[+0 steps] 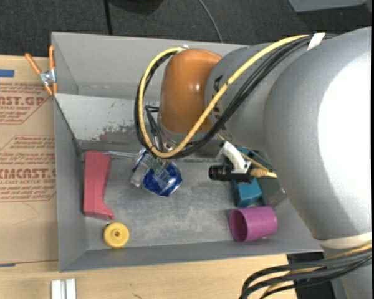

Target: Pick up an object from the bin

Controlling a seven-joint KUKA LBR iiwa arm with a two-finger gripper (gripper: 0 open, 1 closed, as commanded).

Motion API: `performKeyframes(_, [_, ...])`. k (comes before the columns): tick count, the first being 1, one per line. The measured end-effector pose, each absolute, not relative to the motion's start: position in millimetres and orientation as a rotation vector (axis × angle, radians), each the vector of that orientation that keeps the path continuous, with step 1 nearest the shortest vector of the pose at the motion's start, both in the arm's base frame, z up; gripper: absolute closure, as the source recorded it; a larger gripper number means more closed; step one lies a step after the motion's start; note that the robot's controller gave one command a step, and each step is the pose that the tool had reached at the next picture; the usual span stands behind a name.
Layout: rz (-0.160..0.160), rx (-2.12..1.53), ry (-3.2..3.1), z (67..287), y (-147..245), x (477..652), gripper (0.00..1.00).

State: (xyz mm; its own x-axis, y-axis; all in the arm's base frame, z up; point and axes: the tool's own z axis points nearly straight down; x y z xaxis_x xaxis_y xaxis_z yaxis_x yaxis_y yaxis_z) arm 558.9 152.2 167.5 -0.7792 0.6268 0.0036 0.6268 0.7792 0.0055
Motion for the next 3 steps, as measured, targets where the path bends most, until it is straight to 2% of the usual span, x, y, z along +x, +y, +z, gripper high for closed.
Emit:
performKeyframes(1, [-0.018,-1.013,-2.981,139,144,560.7,1.00])
performKeyframes(3, [-0.014,-1.089,-2.951,141,121,555.4,1.00])
